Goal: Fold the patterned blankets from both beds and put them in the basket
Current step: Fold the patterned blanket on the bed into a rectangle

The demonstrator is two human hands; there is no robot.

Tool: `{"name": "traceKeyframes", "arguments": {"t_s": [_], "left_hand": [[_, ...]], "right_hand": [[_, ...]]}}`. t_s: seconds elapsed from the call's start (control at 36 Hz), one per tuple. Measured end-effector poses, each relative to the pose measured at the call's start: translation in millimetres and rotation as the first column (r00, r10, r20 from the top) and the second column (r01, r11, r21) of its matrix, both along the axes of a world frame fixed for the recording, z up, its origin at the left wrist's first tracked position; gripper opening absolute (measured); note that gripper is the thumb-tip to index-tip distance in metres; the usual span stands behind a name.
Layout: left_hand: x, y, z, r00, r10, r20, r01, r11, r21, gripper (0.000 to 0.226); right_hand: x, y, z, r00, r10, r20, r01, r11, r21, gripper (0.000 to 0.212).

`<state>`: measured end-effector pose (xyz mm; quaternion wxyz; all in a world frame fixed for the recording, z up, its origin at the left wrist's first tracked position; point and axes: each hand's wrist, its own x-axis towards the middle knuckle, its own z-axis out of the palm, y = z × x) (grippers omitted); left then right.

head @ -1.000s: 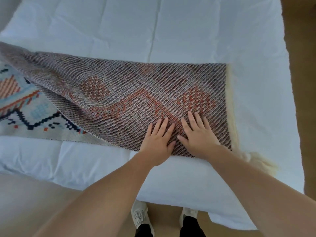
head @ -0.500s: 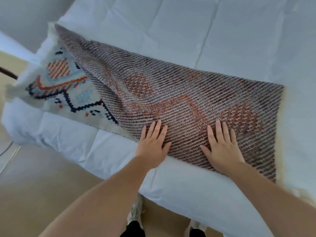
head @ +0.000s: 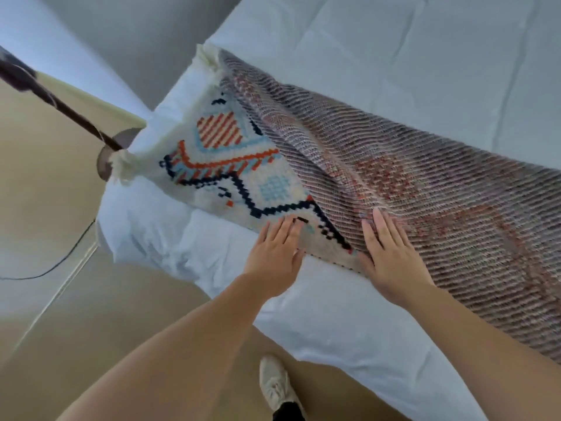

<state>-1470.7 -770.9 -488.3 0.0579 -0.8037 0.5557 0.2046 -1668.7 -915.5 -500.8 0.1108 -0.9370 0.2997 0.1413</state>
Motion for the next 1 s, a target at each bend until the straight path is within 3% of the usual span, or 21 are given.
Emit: {"name": "traceKeyframes", "arguments": {"t_s": [0.19,0.31,0.58,0.81,0.92,1.0], "left_hand": [[83.8,20.1,11.4,1.0,-0.008,-0.025,0.007,0.999,-0.033,0.057],[113.9,16.0,17.5,1.0,-0.007,-0.027,0.006,0.999,-0.046,0.056],[169.1,-27.1,25.0,0.998,-0.047,0.04,0.049,0.998,-0.041,0.057],[208.5,-78.9,36.9,1.0,-0.014,0.019,0.015,0.995,-0.095,0.054],[231.1,-99.6,32.5,0.998,-0.063,0.02,0.065,0.991,-0.118,0.048],[258.1,-113.4,26.4,0.995,-0.088,0.045,0.093,0.986,-0.137,0.043]], "right_hand": [[82.0,9.9,12.5,0.998,0.055,-0.026,-0.052,0.995,0.079,0.083],[113.9,5.9,22.0,0.999,0.027,-0.04,-0.022,0.993,0.119,0.064],[177.6,-26.1,21.6,0.994,0.106,0.014,-0.107,0.984,0.145,0.062],[211.1,-66.7,25.4,0.983,0.185,-0.015,-0.182,0.978,0.105,0.102],[233.4,-76.3,30.4,0.968,0.247,0.034,-0.246,0.968,-0.04,0.05],[253.1,-75.6,19.3,0.952,0.293,0.084,-0.289,0.956,-0.05,0.057]]}}
